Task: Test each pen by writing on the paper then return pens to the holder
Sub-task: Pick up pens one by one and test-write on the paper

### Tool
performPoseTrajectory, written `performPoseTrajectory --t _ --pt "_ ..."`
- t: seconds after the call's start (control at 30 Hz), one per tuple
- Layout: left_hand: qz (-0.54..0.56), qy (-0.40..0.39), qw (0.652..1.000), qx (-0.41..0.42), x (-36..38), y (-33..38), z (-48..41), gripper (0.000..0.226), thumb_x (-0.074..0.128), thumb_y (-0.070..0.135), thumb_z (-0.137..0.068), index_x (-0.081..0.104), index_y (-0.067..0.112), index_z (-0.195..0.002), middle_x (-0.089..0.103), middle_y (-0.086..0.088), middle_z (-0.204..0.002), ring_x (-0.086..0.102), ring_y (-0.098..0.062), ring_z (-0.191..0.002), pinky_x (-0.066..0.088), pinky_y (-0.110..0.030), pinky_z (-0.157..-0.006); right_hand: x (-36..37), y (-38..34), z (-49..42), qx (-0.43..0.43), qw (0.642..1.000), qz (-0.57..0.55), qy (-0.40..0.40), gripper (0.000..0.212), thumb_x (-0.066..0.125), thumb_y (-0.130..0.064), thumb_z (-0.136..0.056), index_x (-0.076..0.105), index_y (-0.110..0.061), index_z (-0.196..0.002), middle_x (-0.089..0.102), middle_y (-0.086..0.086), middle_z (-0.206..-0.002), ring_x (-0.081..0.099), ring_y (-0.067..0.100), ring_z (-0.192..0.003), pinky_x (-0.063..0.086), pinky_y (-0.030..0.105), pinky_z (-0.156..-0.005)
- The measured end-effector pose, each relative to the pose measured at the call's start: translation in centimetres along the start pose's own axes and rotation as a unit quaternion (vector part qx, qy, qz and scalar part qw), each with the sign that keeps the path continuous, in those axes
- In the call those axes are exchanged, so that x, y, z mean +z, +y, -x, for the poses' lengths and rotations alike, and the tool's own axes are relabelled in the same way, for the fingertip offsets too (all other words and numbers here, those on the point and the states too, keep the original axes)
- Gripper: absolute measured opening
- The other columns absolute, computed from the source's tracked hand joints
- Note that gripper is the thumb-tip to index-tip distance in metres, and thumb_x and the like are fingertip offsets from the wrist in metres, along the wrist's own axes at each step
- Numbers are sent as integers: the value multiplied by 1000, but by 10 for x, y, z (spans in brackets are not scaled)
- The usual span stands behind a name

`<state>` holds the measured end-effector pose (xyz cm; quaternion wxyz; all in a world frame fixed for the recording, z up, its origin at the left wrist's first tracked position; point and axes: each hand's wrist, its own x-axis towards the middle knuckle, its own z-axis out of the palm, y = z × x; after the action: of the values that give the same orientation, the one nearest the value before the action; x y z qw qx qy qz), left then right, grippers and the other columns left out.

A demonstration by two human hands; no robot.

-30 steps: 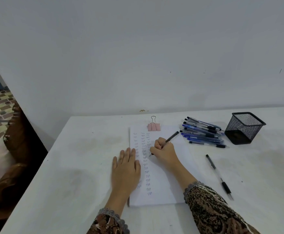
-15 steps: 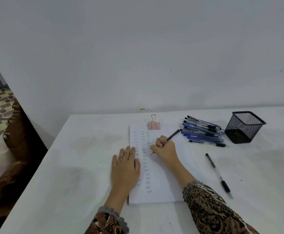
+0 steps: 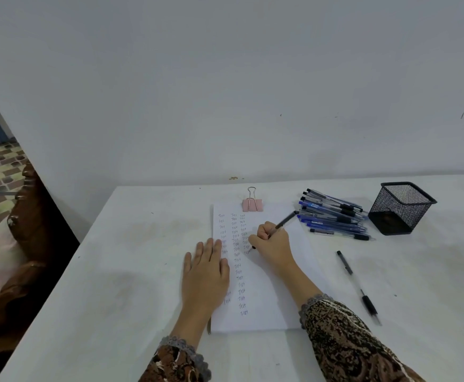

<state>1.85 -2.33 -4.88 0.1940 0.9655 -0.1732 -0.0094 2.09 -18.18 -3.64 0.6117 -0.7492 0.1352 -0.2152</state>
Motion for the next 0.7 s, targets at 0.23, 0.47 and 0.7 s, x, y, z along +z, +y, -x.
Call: performPoseTrajectory --t 0.23,0.47,0.7 --pt "1 -1 1000 -1 0 0 0 51 17 33 -100 3 23 -149 0 5 -157 -4 -13 -145 -4 -35 -117 0 0 -1 4 1000 10 -3 48 57 12 -70 25 -18 -50 27 -4 -59 26 3 -44 25 11 -49" --pt "7 2 1000 1 0 -1 0 51 18 33 -100 4 23 -149 1 5 -157 -3 -13 -145 -4 -35 -117 -1 -2 1 17 999 -27 4 48 54 12 -75 25 -18 -52 26 -3 -54 24 2 -43 26 16 -50" --pt "4 5 1000 3 1 -1 0 52 18 33 -100 3 22 -149 1 5 -157 -3 -13 -145 -4 -35 -117 -12 -10 -5 132 961 -242 12 31 30 -44 -100 42 -19 -87 37 -6 -38 32 8 -29 24 18 -35"
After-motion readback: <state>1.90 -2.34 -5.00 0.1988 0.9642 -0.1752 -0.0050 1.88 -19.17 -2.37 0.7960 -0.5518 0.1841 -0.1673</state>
